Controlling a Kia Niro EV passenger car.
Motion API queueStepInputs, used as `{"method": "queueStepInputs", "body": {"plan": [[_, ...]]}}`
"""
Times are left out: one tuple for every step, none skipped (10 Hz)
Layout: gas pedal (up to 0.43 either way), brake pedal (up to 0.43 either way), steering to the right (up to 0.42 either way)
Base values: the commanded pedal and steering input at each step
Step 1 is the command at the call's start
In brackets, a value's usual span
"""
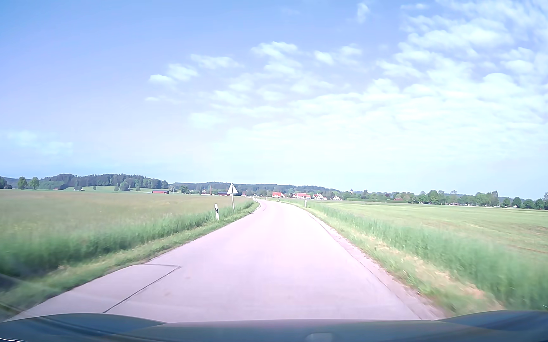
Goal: Follow the waypoints while adhering to traffic rules and regulations
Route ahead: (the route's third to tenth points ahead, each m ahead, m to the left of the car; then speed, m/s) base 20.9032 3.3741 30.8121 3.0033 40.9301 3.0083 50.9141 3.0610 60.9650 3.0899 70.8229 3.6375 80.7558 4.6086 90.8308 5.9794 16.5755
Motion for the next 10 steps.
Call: {"method": "queueStepInputs", "body": {"plan": [[0.169, 0.0, -0.005], [0.169, 0.0, -0.005], [0.169, 0.0, -0.005], [0.169, 0.0, -0.005], [0.169, 0.0, -0.005], [0.169, 0.0, -0.005], [0.169, 0.0, -0.005], [0.169, 0.0, -0.005], [0.169, 0.0, -0.005], [0.169, 0.0, -0.005]]}}
